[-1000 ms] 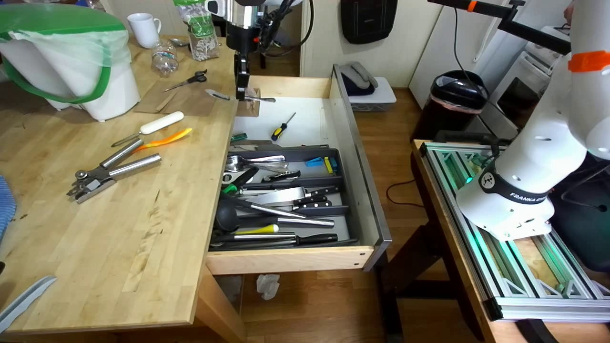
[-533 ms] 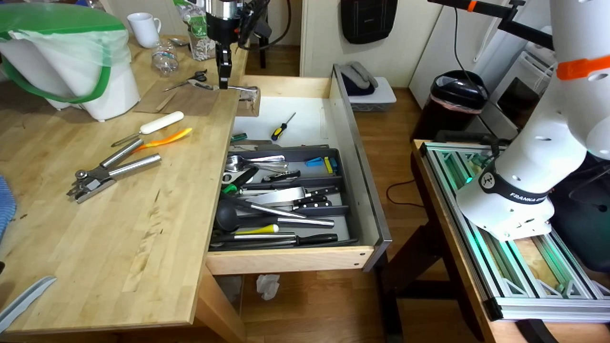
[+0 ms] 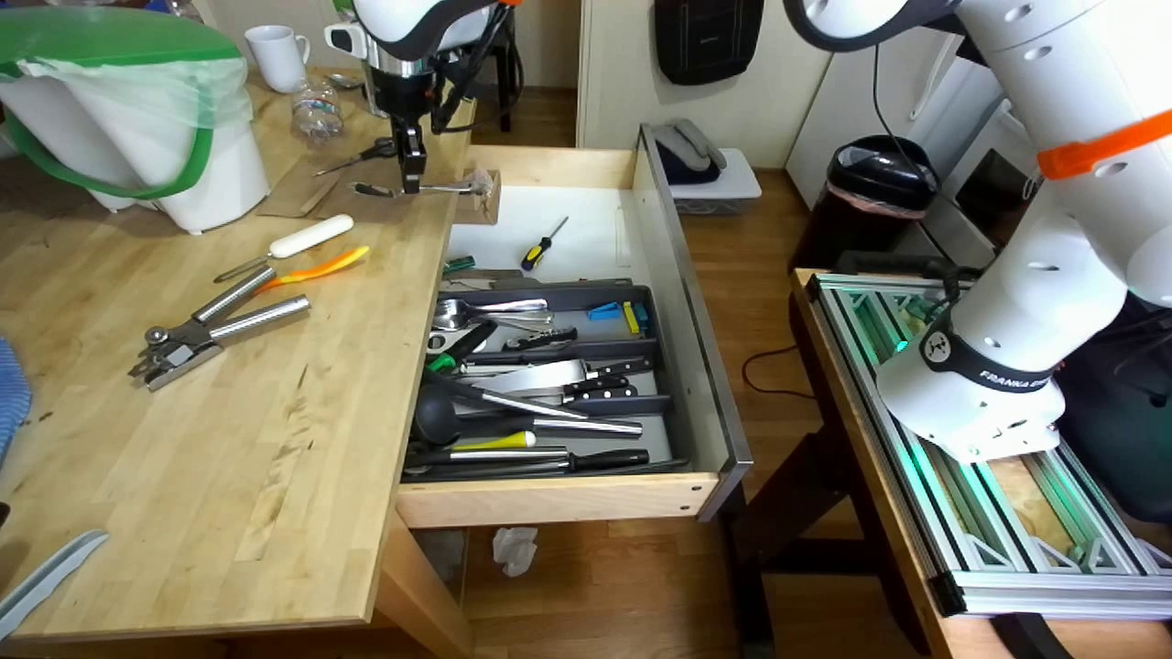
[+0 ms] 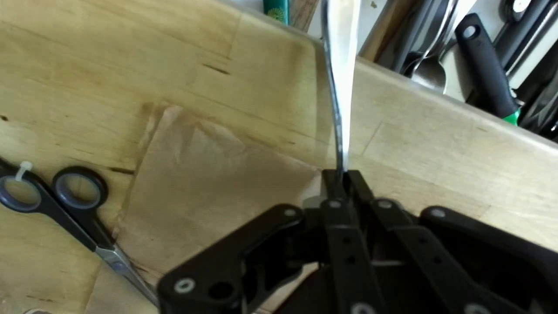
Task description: Remove the silver spoon from the drawer and put it on the counter
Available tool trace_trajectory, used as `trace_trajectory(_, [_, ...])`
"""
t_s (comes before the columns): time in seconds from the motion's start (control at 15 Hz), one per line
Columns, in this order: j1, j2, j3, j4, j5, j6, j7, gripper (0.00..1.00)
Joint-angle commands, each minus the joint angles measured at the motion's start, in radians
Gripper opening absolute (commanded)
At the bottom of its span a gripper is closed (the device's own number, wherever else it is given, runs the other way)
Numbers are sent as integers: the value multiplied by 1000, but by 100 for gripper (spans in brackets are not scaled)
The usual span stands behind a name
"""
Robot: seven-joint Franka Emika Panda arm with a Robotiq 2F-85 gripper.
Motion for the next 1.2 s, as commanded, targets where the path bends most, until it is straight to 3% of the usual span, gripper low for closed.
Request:
trace_trajectory(0.0, [2, 128, 1, 214, -23, -85, -43, 2])
trace_trajectory(0.6, [3, 227, 30, 374, -32, -70, -140, 2])
trace_trajectory(1.13, [16, 263, 29, 404, -17, -49, -216, 2])
